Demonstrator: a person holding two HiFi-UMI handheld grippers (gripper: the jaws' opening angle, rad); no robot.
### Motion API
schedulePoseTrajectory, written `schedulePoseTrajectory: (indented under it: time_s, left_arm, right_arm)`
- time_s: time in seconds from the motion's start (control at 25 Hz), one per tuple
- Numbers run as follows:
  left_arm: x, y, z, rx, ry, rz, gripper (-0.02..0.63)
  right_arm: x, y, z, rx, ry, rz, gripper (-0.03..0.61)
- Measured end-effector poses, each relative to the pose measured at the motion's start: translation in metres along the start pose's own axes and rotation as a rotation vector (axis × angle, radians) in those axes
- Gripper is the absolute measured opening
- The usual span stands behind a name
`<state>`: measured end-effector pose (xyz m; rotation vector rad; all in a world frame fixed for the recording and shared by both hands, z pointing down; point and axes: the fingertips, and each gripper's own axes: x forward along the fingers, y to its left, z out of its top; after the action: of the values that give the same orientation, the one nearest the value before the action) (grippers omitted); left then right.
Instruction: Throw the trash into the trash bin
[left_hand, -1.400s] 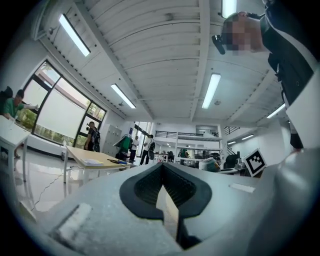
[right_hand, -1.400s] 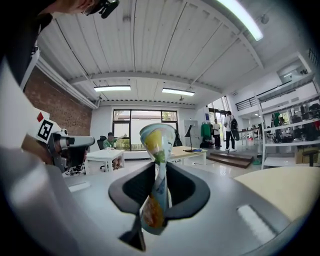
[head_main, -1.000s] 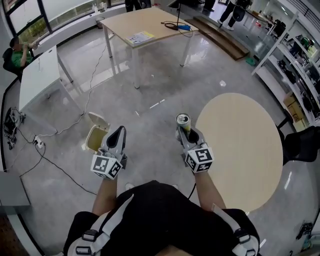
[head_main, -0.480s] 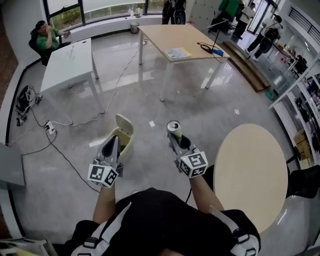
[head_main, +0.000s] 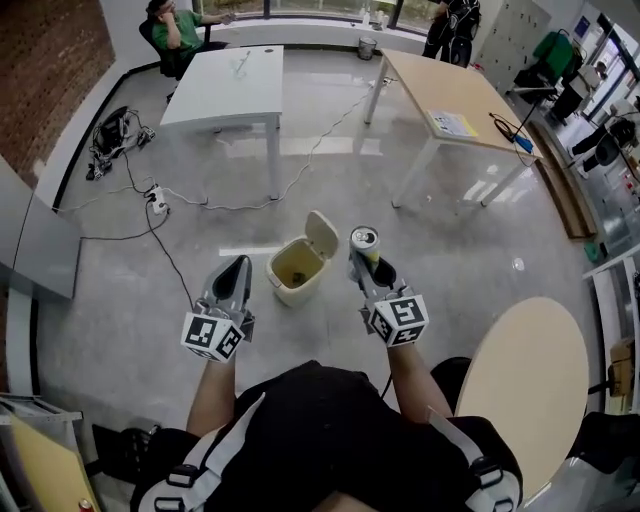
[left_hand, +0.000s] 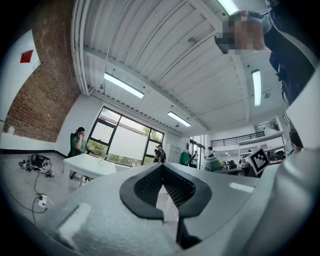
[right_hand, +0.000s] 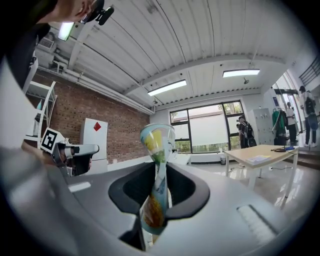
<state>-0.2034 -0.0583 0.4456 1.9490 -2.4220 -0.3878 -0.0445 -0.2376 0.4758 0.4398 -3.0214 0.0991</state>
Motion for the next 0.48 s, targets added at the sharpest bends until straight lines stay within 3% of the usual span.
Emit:
schedulePoseTrajectory:
  time_s: [0.48]
  left_arm:
    - [-0.02, 0.046, -0.021, -0.008, 0.024, 0.132, 0.0]
  right_arm:
    - [0.059, 0.013, -0.038, 0.041, 0.116, 0.098, 0.074]
